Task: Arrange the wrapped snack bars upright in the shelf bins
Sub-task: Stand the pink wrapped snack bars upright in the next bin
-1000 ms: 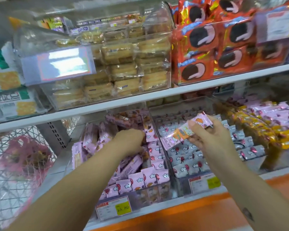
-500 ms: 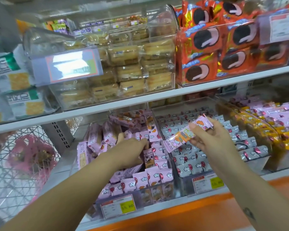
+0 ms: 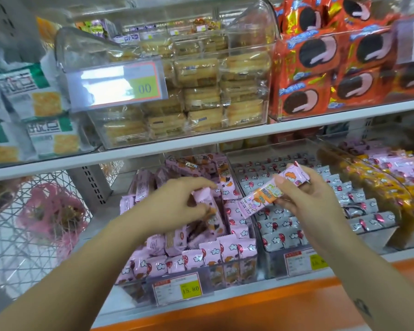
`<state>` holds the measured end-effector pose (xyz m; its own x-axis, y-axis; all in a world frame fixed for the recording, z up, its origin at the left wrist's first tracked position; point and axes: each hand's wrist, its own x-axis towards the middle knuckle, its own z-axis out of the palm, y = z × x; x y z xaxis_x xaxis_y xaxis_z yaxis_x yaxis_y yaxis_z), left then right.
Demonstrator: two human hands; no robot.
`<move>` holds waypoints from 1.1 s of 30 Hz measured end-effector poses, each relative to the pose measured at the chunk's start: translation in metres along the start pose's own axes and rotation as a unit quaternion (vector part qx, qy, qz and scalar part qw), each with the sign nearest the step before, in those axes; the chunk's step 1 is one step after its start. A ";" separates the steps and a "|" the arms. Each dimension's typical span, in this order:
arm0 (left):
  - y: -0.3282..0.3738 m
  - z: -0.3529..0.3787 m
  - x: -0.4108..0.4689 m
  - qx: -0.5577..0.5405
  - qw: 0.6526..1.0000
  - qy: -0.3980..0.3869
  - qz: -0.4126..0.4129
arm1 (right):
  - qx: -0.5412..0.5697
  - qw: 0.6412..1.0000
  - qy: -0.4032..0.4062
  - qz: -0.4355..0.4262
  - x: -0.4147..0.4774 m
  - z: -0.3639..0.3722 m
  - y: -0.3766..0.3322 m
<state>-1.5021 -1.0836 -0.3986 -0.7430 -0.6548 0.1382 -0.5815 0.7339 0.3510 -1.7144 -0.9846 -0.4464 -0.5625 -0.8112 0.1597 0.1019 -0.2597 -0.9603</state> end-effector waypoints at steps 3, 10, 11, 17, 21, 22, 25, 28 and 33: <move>-0.007 -0.014 -0.023 -0.119 0.988 0.092 -0.021 | -0.042 0.999 -0.017 -0.025 -0.004 0.004 -0.004; -0.024 0.006 -0.070 -0.434 0.838 0.300 -0.143 | -0.202 0.968 -0.119 -0.089 -0.024 0.034 -0.016; -0.025 0.010 -0.072 -0.477 0.809 0.308 -0.153 | -0.205 0.965 -0.133 -0.094 -0.024 0.039 -0.015; -0.013 0.019 -0.072 -0.657 0.689 0.266 -0.150 | -0.192 0.966 -0.144 -0.099 -0.025 0.058 -0.014; -0.014 0.026 -0.076 -0.681 0.678 0.240 -0.137 | -0.123 0.978 -0.153 -0.065 -0.028 0.071 -0.015; -0.016 0.028 -0.078 -0.667 0.693 0.237 -0.137 | -0.112 0.978 -0.166 -0.056 -0.030 0.076 -0.016; -0.020 0.031 -0.084 -0.610 0.747 0.232 -0.126 | -0.107 0.978 -0.175 -0.041 -0.033 0.096 -0.013; -0.022 0.026 -0.093 -0.510 0.809 0.268 -0.119 | -0.110 0.980 -0.161 -0.040 -0.030 0.115 -0.005; -0.036 0.020 -0.099 -0.362 0.861 0.338 -0.114 | -0.071 0.989 -0.126 0.016 -0.021 0.144 0.003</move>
<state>-1.4140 -1.0411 -0.4432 -0.1310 -0.9024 0.4105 -0.1453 0.4271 0.8925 -1.5842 -1.0439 -0.4199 -0.3371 -0.9271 0.1636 -0.0095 -0.1704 -0.9853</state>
